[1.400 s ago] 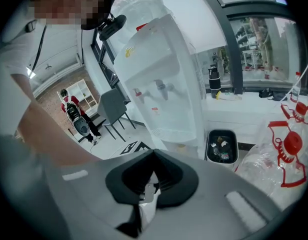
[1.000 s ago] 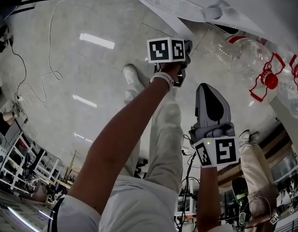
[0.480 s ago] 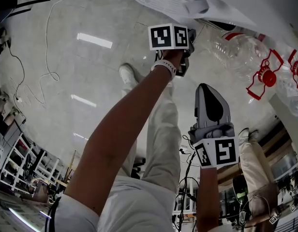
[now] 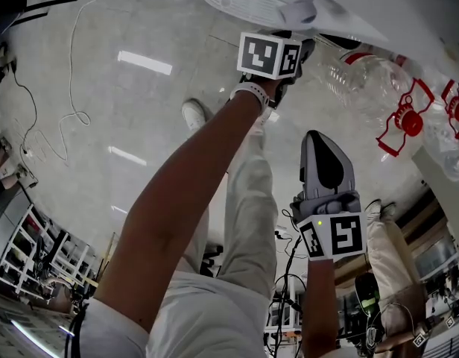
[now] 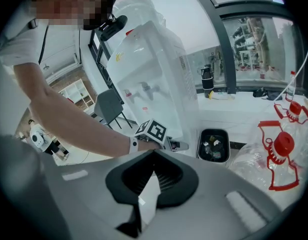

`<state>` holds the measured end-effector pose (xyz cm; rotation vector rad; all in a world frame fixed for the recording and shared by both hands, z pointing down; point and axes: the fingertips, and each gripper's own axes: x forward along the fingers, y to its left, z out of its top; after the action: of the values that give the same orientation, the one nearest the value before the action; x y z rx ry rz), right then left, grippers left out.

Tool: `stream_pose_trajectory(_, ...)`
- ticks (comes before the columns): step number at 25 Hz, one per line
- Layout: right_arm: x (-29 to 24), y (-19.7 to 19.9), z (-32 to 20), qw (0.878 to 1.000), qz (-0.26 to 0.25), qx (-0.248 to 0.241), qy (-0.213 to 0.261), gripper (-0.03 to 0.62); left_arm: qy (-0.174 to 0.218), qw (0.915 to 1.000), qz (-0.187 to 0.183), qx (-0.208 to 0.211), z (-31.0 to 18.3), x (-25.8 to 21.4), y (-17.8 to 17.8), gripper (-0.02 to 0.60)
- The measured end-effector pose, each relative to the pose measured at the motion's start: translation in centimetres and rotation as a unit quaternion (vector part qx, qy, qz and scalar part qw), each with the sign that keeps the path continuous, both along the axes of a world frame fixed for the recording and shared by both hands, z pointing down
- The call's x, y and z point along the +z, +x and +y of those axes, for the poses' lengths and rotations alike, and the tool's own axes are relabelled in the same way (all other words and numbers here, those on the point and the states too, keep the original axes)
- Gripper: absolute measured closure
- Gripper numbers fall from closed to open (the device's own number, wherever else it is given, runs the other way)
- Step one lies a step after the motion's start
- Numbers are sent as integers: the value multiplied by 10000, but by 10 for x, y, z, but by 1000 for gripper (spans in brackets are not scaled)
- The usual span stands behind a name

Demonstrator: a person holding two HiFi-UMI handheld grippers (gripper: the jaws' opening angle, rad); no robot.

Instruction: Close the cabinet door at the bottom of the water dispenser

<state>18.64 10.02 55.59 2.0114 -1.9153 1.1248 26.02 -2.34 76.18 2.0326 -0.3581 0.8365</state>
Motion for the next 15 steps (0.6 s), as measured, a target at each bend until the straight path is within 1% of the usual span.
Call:
stream_pose_trajectory(3, -1, -1, -2, 10000, 3, -15, 1, 584, 267, 9991, 50, 336, -2, -4, 5, 341)
stream_pose_trajectory(6, -2, -1, -4, 10000, 22, -26, 8, 584, 368, 9978, 60, 556, -2, -7, 6, 328)
stream_pose_trajectory(11, -10, -1, -7, 10000, 79, 4, 22, 583, 287, 9960, -111, 834, 12, -7, -10, 328)
stream_pose_trajectory(13, -16, -3, -9, 9999, 103, 21, 47, 584, 152, 9944, -185, 1030, 22, -8, -21, 333)
stream_pose_trajectory(14, -20, -4, -10, 9999, 115, 32, 64, 584, 71, 9937, -199, 1100, 28, -10, -26, 342)
stream_pose_trajectory(15, -23, -4, -11, 9999, 129, 45, 81, 584, 34, 9934, -211, 1127, 31, -12, -32, 384)
